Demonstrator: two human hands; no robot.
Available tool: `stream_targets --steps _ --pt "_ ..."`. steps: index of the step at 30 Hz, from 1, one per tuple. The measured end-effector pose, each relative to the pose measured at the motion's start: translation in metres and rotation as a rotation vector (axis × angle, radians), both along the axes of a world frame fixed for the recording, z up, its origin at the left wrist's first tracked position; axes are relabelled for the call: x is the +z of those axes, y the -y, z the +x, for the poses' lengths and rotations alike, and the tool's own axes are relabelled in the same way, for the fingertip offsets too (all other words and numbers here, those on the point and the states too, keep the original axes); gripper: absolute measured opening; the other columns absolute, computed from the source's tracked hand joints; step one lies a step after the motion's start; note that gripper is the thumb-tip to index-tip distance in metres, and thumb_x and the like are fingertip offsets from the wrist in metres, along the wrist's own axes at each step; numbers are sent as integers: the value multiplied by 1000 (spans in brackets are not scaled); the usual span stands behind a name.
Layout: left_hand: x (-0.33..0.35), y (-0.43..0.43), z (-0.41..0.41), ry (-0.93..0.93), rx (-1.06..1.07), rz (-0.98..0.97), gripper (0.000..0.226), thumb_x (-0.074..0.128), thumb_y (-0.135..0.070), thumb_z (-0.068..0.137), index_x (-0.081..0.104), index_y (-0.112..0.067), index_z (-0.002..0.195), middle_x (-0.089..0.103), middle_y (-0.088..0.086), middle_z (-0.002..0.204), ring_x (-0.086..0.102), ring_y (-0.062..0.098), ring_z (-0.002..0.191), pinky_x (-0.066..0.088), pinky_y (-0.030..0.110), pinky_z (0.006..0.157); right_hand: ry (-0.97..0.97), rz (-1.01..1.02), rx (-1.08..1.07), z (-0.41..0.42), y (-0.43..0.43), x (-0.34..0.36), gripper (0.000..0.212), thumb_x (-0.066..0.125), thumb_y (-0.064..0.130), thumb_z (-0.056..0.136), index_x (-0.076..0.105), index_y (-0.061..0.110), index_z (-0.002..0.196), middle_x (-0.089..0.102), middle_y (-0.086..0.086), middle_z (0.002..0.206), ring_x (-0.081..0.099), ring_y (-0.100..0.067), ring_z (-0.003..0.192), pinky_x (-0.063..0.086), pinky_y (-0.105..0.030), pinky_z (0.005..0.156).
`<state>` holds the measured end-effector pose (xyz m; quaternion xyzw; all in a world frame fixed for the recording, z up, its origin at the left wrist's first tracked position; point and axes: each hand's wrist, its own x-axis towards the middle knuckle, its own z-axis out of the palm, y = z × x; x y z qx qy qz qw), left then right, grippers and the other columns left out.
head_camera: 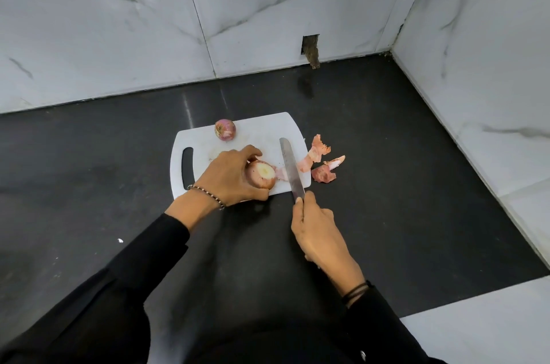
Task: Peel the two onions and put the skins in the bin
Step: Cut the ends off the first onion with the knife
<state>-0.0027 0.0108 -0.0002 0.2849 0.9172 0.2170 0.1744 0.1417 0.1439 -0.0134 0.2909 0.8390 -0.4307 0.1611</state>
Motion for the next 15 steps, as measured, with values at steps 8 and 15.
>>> stream_targets --steps 8,15 --pt "11 -42 14 -231 -201 -420 59 83 -42 70 61 -10 114 52 6 113 54 22 101 44 31 68 -42 175 30 3 8 -7 27 25 35 111 39 12 117 62 -21 104 63 -40 94 52 -50 80" --pt "2 2 17 -109 -22 98 58 89 -45 58 72 -18 107 61 -5 93 56 11 83 42 17 71 -70 125 -70 16 -3 -4 28 23 35 110 40 13 109 53 -11 97 61 -36 92 54 -57 85"
